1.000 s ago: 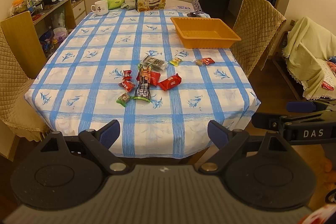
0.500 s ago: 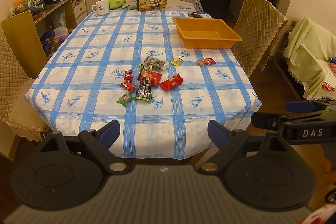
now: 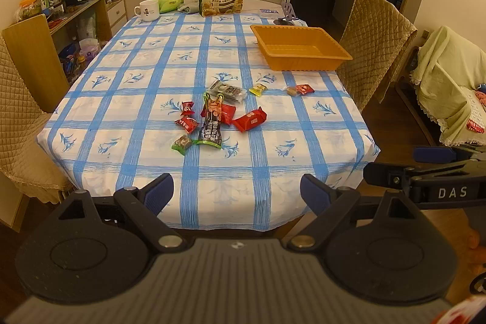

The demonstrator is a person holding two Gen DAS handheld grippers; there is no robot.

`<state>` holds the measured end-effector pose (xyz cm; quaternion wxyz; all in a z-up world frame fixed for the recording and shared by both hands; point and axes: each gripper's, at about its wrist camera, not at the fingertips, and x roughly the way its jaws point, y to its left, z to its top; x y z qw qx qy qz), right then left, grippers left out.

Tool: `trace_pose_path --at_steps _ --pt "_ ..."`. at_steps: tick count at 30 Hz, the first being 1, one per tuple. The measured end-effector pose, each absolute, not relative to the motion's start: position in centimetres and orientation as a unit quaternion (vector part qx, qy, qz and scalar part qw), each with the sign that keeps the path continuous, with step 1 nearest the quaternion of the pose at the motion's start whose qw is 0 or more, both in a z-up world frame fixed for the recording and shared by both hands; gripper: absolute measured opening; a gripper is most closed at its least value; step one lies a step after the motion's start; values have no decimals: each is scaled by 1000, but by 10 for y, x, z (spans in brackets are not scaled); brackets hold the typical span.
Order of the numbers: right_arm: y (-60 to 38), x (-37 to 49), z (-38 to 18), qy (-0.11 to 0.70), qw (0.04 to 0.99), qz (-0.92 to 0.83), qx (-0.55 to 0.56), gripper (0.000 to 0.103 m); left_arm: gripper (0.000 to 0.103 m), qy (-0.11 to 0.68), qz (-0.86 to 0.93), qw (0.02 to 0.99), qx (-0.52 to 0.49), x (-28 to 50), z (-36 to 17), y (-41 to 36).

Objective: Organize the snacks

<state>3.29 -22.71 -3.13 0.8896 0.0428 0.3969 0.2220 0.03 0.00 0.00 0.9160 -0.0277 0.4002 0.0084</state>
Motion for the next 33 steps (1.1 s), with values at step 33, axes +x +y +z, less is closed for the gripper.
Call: trace_pose_path --at_steps 33 --pt "-223 38 -37 399 889 220 44 103 90 402 8 915 -29 0 0 0"
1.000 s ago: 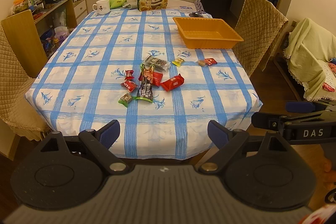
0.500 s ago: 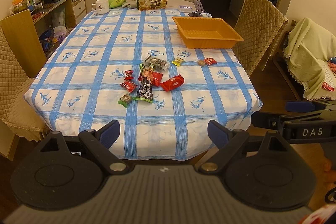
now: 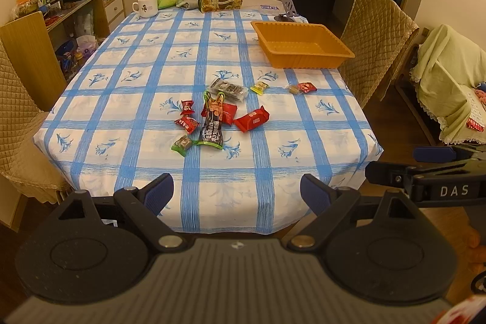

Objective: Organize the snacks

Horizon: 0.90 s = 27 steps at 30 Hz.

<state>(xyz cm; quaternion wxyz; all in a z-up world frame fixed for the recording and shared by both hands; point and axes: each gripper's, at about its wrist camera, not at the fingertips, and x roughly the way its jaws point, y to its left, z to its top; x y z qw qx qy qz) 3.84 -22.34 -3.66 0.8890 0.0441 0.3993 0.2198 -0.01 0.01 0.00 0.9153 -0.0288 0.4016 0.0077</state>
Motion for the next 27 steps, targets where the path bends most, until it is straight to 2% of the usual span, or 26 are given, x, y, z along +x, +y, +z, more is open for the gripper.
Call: trace_pose_path --at_steps 7,27 --pt "-222 52 -47 407 886 217 50 103 90 403 8 915 -29 -1 0 0" --pt "-220 94 -83 417 882 202 88 103 88 400 -14 916 -6 58 -51 37"
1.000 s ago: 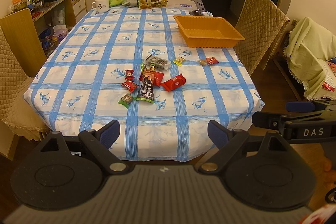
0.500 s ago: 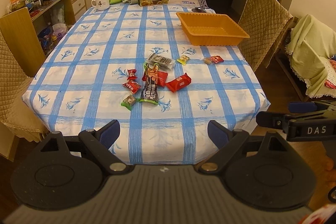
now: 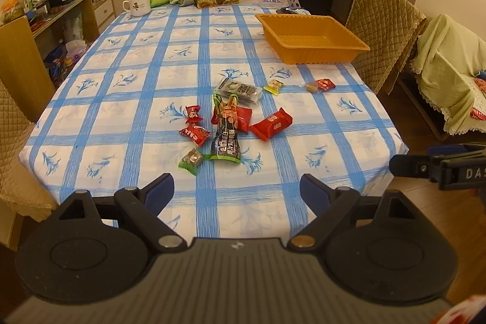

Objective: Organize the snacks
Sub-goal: 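Grasp the green-wrapped candy with the left tool while the right tool grasps the dark snack bar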

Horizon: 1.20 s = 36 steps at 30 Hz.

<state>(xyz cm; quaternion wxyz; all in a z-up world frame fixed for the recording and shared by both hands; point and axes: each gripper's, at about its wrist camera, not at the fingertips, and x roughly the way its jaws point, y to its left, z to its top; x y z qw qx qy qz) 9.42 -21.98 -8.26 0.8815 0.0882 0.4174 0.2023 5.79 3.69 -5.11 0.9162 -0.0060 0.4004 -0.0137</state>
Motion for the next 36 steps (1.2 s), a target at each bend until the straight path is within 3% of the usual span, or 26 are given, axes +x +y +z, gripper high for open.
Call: trace_pose_path --at_steps 3,5,15,18,27,36 --pt "-218 102 -90 413 884 196 94 103 86 398 -19 917 6 68 -65 42" --pt "-217 106 -96 409 886 193 99 103 79 403 -21 915 13 77 -75 46" --pt "-204 126 -119 401 890 186 115 102 63 424 -22 905 34 120 -119 79" --pt "-198 132 -124 402 889 187 115 92 56 429 -31 902 38 134 -129 86" --pt "-182 144 -135 407 890 170 118 80 40 448 -66 890 58 169 -150 97" --pt "-169 147 -136 409 891 161 115 76 31 458 -104 881 61 184 -162 104"
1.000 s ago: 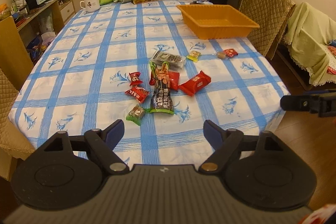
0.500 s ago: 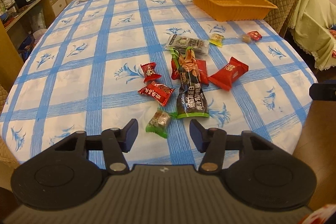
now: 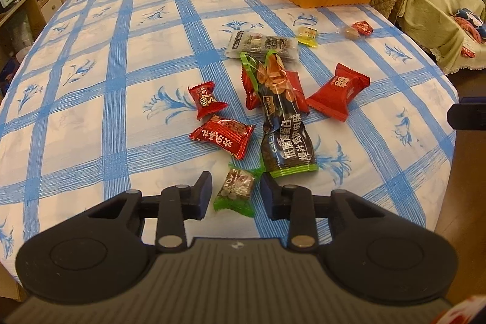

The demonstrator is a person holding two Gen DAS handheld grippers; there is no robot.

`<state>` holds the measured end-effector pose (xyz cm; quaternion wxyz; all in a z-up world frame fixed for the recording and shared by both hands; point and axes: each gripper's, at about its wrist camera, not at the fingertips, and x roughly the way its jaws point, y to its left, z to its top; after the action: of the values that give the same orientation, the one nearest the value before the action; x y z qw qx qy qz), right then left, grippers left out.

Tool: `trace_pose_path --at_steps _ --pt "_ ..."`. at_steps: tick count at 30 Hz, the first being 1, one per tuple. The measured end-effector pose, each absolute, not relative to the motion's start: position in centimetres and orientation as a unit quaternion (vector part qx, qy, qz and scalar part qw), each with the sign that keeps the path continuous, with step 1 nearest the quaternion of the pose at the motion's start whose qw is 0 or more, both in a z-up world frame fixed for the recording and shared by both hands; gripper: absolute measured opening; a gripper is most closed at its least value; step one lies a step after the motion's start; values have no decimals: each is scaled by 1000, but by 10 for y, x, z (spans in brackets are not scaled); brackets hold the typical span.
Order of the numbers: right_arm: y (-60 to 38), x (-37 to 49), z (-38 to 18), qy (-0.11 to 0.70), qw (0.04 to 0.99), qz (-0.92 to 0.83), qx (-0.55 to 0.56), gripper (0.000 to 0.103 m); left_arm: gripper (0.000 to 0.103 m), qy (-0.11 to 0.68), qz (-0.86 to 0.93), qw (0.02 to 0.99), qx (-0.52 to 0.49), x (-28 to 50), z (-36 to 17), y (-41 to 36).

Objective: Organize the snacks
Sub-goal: 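Grasp the green-wrapped candy with the left tool while the right tool grasps the dark snack bar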

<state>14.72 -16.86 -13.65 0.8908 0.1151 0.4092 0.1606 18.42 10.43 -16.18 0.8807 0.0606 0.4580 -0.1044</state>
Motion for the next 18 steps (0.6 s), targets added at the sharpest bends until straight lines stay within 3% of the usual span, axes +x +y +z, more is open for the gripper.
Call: trace_pose_path --at_steps 5,8,18 --pt "-159 148 -137 411 890 162 111 75 20 458 -125 878 58 187 -165 106" --pt "-151 149 -136 410 890 167 109 74 19 456 -131 879 52 186 -164 109" --pt "-104 167 -135 396 887 218 88 56 19 430 -100 897 13 172 -137 141"
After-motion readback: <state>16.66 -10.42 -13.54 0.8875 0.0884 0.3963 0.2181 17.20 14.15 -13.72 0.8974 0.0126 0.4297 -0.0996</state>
